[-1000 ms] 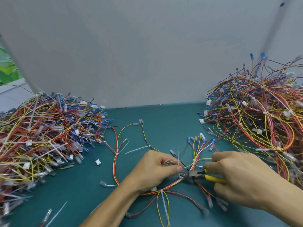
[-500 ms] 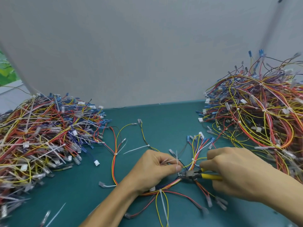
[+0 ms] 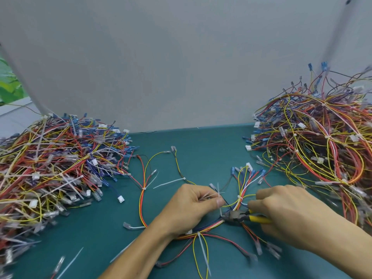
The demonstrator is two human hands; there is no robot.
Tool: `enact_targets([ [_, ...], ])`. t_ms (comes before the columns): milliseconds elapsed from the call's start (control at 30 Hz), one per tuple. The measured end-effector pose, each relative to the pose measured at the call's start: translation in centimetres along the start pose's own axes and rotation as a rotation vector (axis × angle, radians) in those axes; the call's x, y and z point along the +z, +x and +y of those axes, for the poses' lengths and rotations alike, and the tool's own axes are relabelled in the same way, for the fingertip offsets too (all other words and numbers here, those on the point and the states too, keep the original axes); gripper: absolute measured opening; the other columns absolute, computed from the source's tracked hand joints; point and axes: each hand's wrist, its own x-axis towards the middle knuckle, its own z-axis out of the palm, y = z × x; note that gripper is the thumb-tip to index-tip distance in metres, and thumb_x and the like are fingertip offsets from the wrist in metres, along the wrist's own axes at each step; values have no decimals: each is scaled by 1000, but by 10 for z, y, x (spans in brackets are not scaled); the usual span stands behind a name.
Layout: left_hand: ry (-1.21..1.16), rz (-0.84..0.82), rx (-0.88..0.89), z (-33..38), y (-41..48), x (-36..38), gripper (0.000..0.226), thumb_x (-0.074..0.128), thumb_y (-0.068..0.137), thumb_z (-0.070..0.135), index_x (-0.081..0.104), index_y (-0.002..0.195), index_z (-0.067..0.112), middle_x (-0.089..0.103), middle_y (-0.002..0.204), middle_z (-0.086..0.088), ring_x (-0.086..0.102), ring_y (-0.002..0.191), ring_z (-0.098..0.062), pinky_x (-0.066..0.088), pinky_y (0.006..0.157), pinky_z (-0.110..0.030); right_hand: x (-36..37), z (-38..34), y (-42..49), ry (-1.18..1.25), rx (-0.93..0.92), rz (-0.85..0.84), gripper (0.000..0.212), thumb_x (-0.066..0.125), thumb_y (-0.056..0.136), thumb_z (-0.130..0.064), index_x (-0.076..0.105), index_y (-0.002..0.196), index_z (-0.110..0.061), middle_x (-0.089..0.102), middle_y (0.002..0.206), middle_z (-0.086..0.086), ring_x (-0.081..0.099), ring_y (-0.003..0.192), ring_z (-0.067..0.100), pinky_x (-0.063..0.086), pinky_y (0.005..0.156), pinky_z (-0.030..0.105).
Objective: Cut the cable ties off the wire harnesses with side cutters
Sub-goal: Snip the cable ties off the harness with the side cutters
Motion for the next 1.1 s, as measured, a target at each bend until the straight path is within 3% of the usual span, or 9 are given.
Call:
enact_targets([
  [167, -18, -1, -10, 0, -1, 0, 15, 64, 90, 14, 67, 75, 14, 37, 41, 15, 30, 35, 2, 24, 38, -6, 5, 0, 0, 28, 19, 2, 16, 40, 88, -37, 47, 99, -27, 34, 84, -7, 56, 94, 24, 30, 64, 29],
  [233, -65, 9, -40, 1, -1, 0, 18, 64, 90, 14, 65, 72, 15, 35, 45, 13, 28, 37, 0, 23, 39, -13, 4, -1, 0, 34, 36, -8, 18, 41, 87, -37, 49, 100, -27, 35, 84, -8, 56, 93, 24, 29, 63, 30],
  [333, -154, 79, -103, 5, -2, -1, 18, 60, 92, 13, 62, 75, 9, 31, 55, -3, 25, 42, -11, 23, 41, -22, 3, -1, 0, 54, 58, -7, 11, 41, 86, -36, 44, 93, -29, 42, 90, -7, 56, 96, 23, 28, 63, 30],
  [533, -537, 135, -155, 24, -3, -14, 26, 37, 101, 12, 44, 76, 13, 46, 57, 0, 37, 46, -12, 32, 42, -21, -8, -2, 1, 75, 54, 68, 11, 40, 85, -37, 34, 89, -29, 49, 102, -8, 55, 99, 22, 31, 64, 29],
  [700, -320, 61, -146, 32, -11, -31, 17, 40, 97, 4, 49, 87, 12, 40, 53, 7, 29, 46, -9, 28, 43, -21, -14, -20, 6, 112, -47, 145, 17, 41, 86, -37, 46, 99, -26, 49, 103, -7, 54, 100, 23, 35, 69, 32],
  [800, 64, 63, -25, 25, -27, -38, 11, 50, 74, 11, 49, 79, 20, 33, 51, 13, 27, 49, -8, 26, 48, -21, -11, -29, 6, 133, -79, 145, 19, 39, 86, -34, 46, 102, -26, 47, 102, -9, 51, 99, 22, 35, 71, 31],
  [867, 291, 12, 69, 14, -42, -37, 14, 57, 72, 13, 53, 77, 26, 32, 50, 12, 27, 50, -6, 26, 51, -19, -8, -32, 6, 145, -93, 136, 19, 38, 85, -33, 46, 101, -26, 46, 102, -8, 51, 100, 22, 39, 75, 32],
  [1000, 391, -167, 41, 6, -56, -34, 19, 71, 78, 19, 57, 83, 31, 42, 49, 12, 34, 46, -4, 28, 49, -14, -6, -30, 6, 145, -96, 126, 19, 39, 86, -33, 47, 101, -26, 46, 102, -7, 51, 101, 23, 45, 80, 34],
  [1100, 413, -176, 39, 4, -52, -34, 26, 78, 72, 30, 56, 85, 36, 36, 52, 8, 29, 49, -7, 26, 48, -19, -7, -30, 6, 132, -89, 110, 19, 40, 86, -32, 48, 102, -27, 46, 102, -7, 51, 100, 23, 42, 76, 33],
])
